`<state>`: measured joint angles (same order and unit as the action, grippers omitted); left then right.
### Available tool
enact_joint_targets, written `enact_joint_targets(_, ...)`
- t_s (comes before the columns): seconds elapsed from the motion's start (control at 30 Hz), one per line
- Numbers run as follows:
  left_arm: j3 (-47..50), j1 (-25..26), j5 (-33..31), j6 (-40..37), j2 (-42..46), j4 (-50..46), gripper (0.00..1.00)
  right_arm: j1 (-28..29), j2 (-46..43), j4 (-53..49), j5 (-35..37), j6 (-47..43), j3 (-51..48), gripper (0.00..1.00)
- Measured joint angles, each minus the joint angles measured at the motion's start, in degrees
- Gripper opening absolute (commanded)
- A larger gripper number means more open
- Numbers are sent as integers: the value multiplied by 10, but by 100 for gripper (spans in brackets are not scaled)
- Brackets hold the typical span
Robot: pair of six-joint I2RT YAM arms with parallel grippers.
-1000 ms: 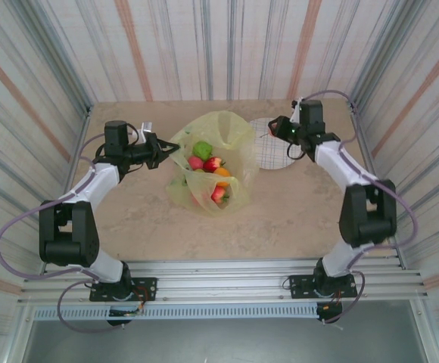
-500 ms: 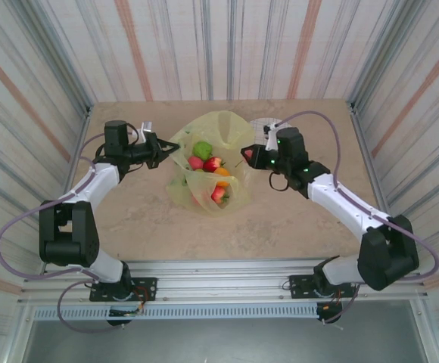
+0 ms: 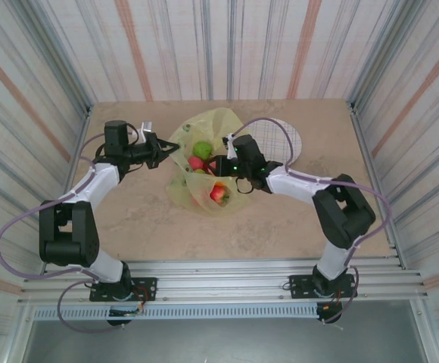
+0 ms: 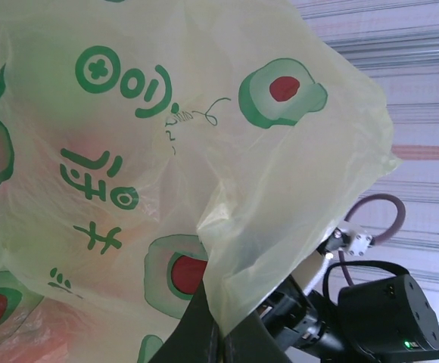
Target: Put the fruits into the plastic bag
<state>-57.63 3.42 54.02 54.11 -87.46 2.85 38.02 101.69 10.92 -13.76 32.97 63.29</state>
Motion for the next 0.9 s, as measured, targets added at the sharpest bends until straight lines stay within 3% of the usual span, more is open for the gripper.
enact_joint_targets(0.2, 0, 0, 0, 0, 0, 0, 0, 18, 48, 12, -9, 11, 27, 51)
enact_joint_targets(0.47, 0, 0, 0, 0, 0, 0, 0, 10, 43, 5, -12, 11, 26, 57)
enact_joint_targets(0.9, 0, 0, 2, 2, 0, 0, 0, -24, -112, -15, 2, -6, -42, 64)
